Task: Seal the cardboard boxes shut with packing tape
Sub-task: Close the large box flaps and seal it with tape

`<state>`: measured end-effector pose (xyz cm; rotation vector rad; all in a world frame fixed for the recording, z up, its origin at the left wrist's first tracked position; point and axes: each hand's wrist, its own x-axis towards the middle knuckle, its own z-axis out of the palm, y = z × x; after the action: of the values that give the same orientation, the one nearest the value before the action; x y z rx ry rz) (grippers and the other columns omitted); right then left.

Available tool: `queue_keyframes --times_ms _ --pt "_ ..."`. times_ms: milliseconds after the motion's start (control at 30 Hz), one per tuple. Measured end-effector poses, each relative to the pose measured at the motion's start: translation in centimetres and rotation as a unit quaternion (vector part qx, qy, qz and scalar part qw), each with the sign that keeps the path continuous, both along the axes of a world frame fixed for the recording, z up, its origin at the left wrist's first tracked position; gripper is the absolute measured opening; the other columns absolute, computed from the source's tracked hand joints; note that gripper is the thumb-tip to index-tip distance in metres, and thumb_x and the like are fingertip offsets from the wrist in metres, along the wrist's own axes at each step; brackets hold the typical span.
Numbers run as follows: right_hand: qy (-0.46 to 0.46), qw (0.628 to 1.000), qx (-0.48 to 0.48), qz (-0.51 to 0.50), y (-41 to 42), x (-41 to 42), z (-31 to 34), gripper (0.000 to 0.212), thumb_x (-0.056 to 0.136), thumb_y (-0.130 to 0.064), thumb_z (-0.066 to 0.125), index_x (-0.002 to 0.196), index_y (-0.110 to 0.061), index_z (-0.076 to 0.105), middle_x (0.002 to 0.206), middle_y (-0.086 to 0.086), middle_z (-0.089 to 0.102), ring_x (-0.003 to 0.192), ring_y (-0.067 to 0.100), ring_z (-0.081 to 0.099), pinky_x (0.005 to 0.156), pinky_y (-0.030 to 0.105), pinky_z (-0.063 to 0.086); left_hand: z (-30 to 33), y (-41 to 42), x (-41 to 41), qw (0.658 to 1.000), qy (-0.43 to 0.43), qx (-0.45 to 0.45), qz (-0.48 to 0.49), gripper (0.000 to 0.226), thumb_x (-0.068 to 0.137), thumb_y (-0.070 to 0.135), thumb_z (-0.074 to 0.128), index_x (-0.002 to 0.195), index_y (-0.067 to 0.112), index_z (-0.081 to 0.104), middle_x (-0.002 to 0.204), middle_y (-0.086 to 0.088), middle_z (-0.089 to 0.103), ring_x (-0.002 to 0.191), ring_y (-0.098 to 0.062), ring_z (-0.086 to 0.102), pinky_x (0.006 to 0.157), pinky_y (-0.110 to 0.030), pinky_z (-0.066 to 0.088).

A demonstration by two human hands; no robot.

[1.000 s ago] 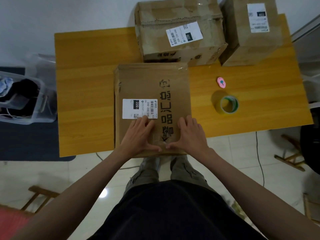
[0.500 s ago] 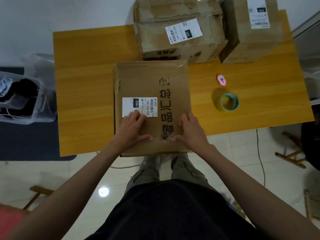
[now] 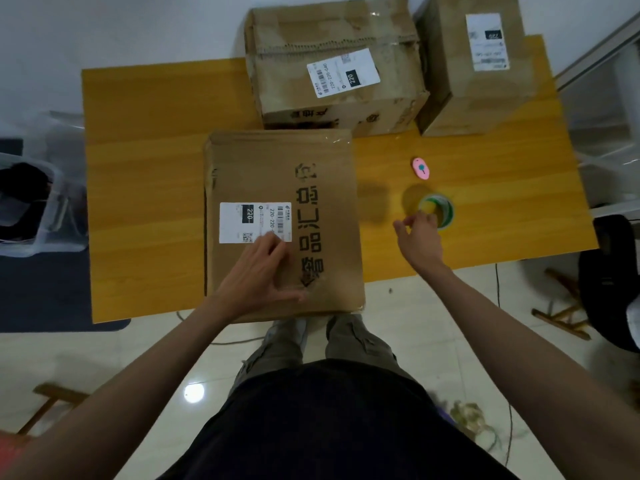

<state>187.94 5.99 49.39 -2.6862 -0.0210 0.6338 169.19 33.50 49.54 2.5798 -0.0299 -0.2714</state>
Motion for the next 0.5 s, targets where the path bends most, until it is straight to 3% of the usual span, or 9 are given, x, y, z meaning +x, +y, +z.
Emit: queue_keyframes --times_ms 67,167,233,300,367,433,500 --pt "0.056 0.997 -0.058 -0.006 -1.3 1.9 -0.8 0.047 0.101 -0.023 0.057 0.139 -0.002 0.039 0.145 0.022 0.034 0.114 0.045 0.055 0.083 0.043 0.042 0.3 -0.6 -0.1 1.0 0.006 0.004 -0.01 0.086 0.067 0.086 0.059 0.119 0.018 0.051 0.121 -0.002 0.043 0.102 -0.013 0.038 0.088 -0.03 0.043" --pt "0.118 0.987 -0.109 -0.004 -2.9 3.6 -2.6 0.062 0.097 -0.012 0.059 0.148 -0.001 0.025 0.15 0.023 0.029 0.125 0.047 0.049 0.092 0.047 0.043 0.7 -1.6 0.5 1.0 0.009 -0.009 0.016 0.075 0.073 0.081 0.063 0.115 0.021 0.051 0.118 0.003 0.041 0.098 -0.008 0.035 0.088 -0.029 0.044" --pt "0.115 0.985 -0.124 0.02 -3.6 4.2 -4.0 0.052 0.096 -0.004 0.056 0.142 0.004 0.035 0.144 0.026 0.037 0.119 0.048 0.052 0.088 0.047 0.044 1.0 -2.1 1.2 0.999 0.005 -0.02 0.042 0.065 0.076 0.076 0.065 0.111 0.023 0.05 0.116 0.005 0.04 0.095 -0.007 0.035 0.084 -0.027 0.043" --pt "0.085 0.988 -0.125 0.031 -3.9 4.8 -5.0 0.031 0.094 0.001 0.052 0.124 0.006 0.057 0.124 0.027 0.056 0.105 0.045 0.06 0.079 0.045 0.048 1.5 -2.6 2.2 0.998 0.004 -0.023 0.06 0.059 0.08 0.072 0.066 0.109 0.023 0.051 0.115 0.004 0.042 0.095 -0.009 0.04 0.084 -0.028 0.044" --pt "0.068 0.989 -0.128 0.019 -3.9 4.9 -4.9 0.022 0.095 0.003 0.051 0.108 0.003 0.068 0.103 0.023 0.065 0.095 0.041 0.064 0.072 0.041 0.048 2.2 -3.0 3.4 0.997 -0.001 -0.026 0.073 0.053 0.083 0.067 0.064 0.107 0.021 0.053 0.114 0.002 0.044 0.096 -0.013 0.044 0.085 -0.031 0.046" --pt "0.038 0.993 -0.111 -0.011 -3.9 4.7 -4.2 0.024 0.096 0.004 0.048 0.107 0.003 0.068 0.106 0.024 0.065 0.097 0.042 0.063 0.073 0.042 0.049 2.8 -3.3 4.8 0.996 -0.013 -0.039 0.085 0.047 0.086 0.06 0.062 0.107 0.019 0.054 0.112 0.001 0.046 0.097 -0.014 0.045 0.086 -0.034 0.047" --pt "-0.02 0.998 -0.045 -0.031 -4.0 4.1 -3.1 0.029 0.097 0.002 0.048 0.12 0.001 0.065 0.124 0.023 0.06 0.104 0.042 0.061 0.08 0.043 0.049 3.5 -3.8 6.4 0.992 -0.024 -0.071 0.099 0.041 0.089 0.055 0.061 0.109 0.019 0.055 0.113 0.002 0.048 0.101 -0.013 0.047 0.089 -0.035 0.047"
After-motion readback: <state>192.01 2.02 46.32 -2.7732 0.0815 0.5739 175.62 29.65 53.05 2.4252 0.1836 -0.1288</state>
